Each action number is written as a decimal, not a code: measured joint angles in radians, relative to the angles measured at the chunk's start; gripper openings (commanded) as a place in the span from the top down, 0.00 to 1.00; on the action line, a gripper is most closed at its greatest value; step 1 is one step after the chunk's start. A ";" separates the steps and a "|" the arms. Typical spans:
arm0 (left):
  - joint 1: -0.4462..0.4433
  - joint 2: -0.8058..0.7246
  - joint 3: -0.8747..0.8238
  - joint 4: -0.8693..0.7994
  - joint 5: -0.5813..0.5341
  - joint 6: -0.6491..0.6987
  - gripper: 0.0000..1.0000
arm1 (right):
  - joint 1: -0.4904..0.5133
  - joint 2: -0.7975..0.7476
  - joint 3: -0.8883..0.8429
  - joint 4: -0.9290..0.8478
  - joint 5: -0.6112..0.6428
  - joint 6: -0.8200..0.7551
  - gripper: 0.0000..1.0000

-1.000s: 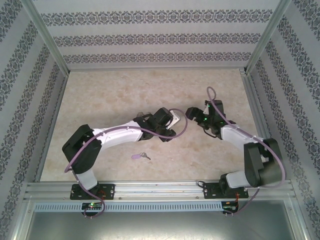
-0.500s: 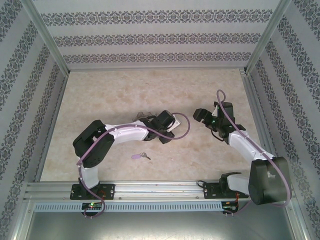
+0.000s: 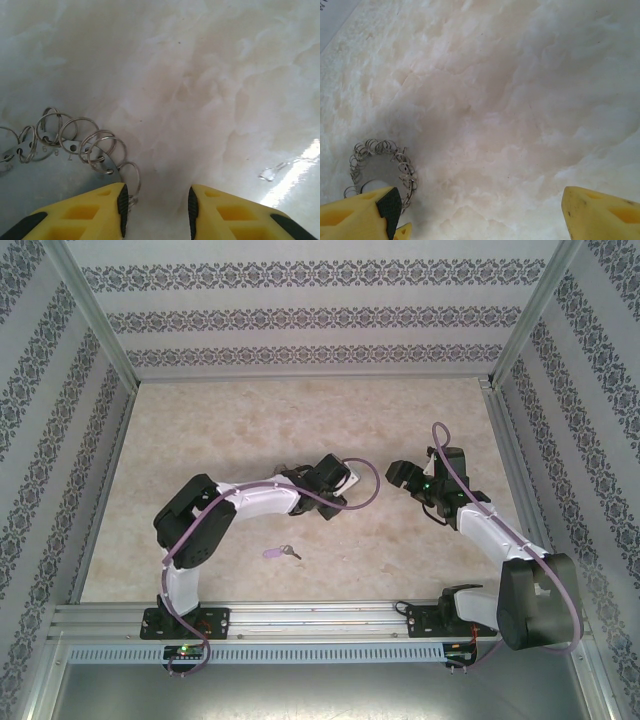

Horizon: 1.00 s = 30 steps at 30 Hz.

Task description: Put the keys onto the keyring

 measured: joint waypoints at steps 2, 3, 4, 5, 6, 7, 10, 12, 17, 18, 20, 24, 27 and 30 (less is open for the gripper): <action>0.002 0.001 0.000 -0.001 -0.006 0.000 0.61 | 0.000 0.000 0.000 0.000 0.000 0.000 0.16; 0.002 0.001 0.001 -0.002 -0.011 0.000 0.61 | 0.000 0.000 0.000 0.000 0.000 0.000 0.16; 0.003 0.001 0.002 -0.002 -0.014 0.000 0.61 | 0.000 0.000 0.000 0.000 0.000 0.000 0.16; 0.003 0.001 0.002 -0.002 -0.018 0.000 0.61 | 0.000 0.001 0.000 0.000 0.000 0.000 0.16; 0.003 0.001 0.002 -0.002 -0.023 -0.001 0.61 | 0.000 0.003 0.000 0.001 0.000 0.000 0.16; 0.003 0.001 0.002 -0.002 -0.028 -0.002 0.61 | 0.000 0.006 0.000 0.001 0.000 0.000 0.16; 0.005 0.001 0.002 -0.011 -0.043 -0.008 0.62 | 0.000 0.016 0.000 0.001 0.000 0.000 0.16; 0.007 0.000 0.002 -0.021 -0.054 -0.011 0.61 | 0.000 0.019 0.000 0.001 0.000 0.000 0.16; 0.008 -0.026 -0.003 -0.041 -0.066 -0.030 0.61 | 0.004 0.031 0.000 0.001 0.000 0.000 0.16; 0.008 -0.034 -0.003 -0.044 -0.067 -0.032 0.62 | 0.006 0.034 0.000 0.002 0.000 0.000 0.16; 0.008 -0.045 -0.003 -0.044 -0.069 -0.035 0.62 | 0.012 0.042 0.000 0.002 0.000 0.000 0.16; 0.008 -0.047 -0.005 -0.045 -0.073 -0.035 0.62 | 0.020 0.053 0.000 0.001 0.000 0.000 0.16; 0.008 -0.046 -0.005 -0.045 -0.076 -0.035 0.63 | 0.020 0.054 0.001 0.002 0.000 0.000 0.16; 0.010 -0.046 -0.009 -0.045 -0.077 -0.035 0.64 | 0.022 0.055 0.003 0.001 0.000 0.000 0.16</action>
